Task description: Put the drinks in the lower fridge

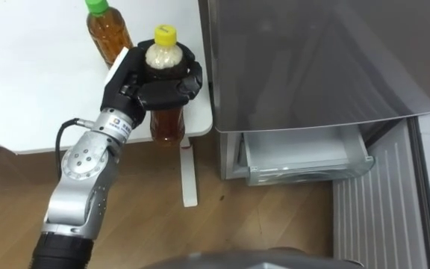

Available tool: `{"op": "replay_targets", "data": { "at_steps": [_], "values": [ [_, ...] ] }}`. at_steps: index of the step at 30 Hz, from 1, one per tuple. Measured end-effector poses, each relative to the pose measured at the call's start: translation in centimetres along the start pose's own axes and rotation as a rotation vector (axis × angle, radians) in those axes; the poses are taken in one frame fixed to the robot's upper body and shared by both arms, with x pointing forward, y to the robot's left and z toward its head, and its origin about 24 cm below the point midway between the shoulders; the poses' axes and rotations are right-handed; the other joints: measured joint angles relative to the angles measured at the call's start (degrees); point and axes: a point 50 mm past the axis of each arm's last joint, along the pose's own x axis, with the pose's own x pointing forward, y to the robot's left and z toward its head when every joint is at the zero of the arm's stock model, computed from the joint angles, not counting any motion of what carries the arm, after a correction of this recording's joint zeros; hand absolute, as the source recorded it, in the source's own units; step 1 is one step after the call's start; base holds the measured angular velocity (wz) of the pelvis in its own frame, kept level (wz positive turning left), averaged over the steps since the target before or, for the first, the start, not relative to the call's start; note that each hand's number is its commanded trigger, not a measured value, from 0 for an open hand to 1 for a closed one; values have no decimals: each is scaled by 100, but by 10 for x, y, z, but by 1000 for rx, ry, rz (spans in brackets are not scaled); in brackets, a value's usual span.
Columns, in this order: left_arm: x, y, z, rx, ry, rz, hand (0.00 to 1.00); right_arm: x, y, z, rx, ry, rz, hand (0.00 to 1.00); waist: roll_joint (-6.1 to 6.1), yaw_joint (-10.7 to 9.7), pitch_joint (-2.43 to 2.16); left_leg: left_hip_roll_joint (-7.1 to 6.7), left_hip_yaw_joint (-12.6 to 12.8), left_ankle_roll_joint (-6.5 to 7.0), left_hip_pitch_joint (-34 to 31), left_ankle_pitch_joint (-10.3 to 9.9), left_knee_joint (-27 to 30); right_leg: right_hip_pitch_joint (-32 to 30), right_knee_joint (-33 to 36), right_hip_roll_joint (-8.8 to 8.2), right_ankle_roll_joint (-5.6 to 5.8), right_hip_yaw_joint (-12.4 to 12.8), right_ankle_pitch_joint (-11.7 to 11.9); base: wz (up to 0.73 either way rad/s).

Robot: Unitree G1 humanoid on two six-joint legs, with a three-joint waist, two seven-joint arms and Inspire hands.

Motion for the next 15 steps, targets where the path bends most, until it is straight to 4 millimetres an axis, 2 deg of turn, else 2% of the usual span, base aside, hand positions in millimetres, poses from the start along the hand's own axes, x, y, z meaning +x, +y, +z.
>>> {"op": "replay_targets", "data": {
  "at_steps": [3, 6, 8, 15],
  "values": [
    [0, 0, -1, -1, 3, -1, 100, 0, -1, 2, 17, -8, -15, 0, -23, 13, 22, 1, 1, 0, 59, 0, -5, 62, -5, 2, 0, 6, 0, 0],
    [1, -3, 0, -2, 1, -13, 100, 0, -2, 6, -1, -19, -26, 0, -6, 106, 21, -1, 25, 0, 18, 0, -3, 19, -6, 1, 0, 25, 0, -3],
    [1, -4, 1, 0, -4, -20, 100, -1, -4, 10, -28, -29, -32, 0, 11, 140, 6, 0, 36, 0, -38, 0, 6, -47, 1, 2, 2, 34, 3, -2],
    [4, -9, 2, -14, -15, -42, 100, -4, -13, 29, -167, -84, -62, 0, 85, 276, 28, 4, 31, 0, -68, 0, 12, -47, -8, -2, 1, 12, 10, 0]
  ]
}}
